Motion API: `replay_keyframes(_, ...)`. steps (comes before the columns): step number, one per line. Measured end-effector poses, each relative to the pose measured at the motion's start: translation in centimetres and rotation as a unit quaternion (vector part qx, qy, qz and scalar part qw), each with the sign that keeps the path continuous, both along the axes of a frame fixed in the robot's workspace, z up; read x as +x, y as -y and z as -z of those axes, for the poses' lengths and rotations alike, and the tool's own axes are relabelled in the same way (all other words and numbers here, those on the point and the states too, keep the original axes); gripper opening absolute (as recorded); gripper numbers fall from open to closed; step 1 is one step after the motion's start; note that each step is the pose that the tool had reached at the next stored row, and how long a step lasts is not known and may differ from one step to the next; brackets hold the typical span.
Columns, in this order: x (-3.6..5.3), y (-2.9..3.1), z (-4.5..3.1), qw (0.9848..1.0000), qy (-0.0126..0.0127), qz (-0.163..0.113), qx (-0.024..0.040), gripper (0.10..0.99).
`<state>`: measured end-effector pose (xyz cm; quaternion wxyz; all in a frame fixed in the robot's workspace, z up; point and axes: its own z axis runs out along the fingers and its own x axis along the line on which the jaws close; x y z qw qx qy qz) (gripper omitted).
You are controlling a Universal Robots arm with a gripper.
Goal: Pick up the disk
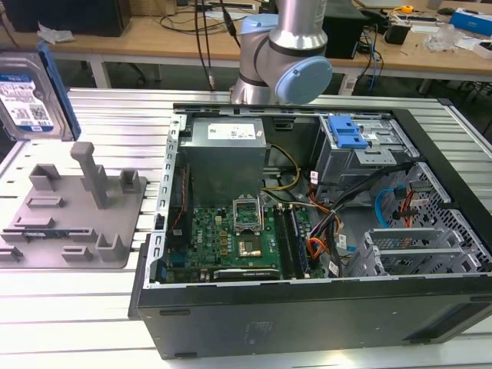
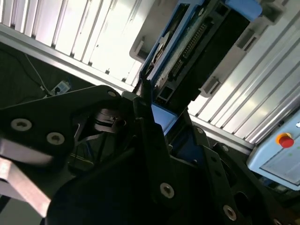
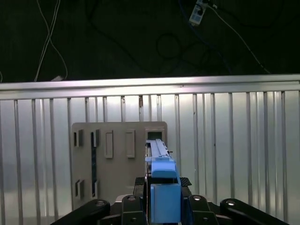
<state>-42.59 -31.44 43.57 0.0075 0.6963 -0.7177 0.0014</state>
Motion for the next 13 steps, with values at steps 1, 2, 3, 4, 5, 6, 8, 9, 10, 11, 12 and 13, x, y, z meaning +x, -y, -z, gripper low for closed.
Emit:
replay_keyframes(1,0.0,0.09,-1.16,1.0,0.0,0.0,0.0,0.369)
replay_keyframes(2,0.0,0.17,-2.1,1.0,0.0001,0.0,0.0001,0.369)
replay_keyframes(3,0.0,0.24,-2.93,1.0,0.0001,0.0,0.0,0.369)
replay_keyframes(4,0.0,0.28,-3.35,1.0,0.0,0.0,0.0,0.369)
replay_keyframes(5,0.0,0.31,-3.77,1.0,0.0,0.0,0.0,0.369)
replay_keyframes(6,0.0,0.36,-4.45,1.0,0.0,0.0,0.0,0.369)
replay_keyframes(8,0.0,0.41,-4.99,1.0,0.0,0.0,0.0,0.369)
replay_keyframes(9,0.0,0.41,-4.99,1.0,0.0001,0.0,0.0001,0.369)
replay_keyframes(10,0.0,0.42,-5.0,1.0,0.0001,0.0,0.0,0.369)
replay_keyframes(11,0.0,0.42,-5.02,1.0,0.0,0.0,0.0,0.369)
replay_keyframes(12,0.0,0.42,-5.02,1.0,0.0,0.0,0.0,0.369)
replay_keyframes(13,0.0,0.42,-5.04,1.0,0.0,0.0,0.0,0.369)
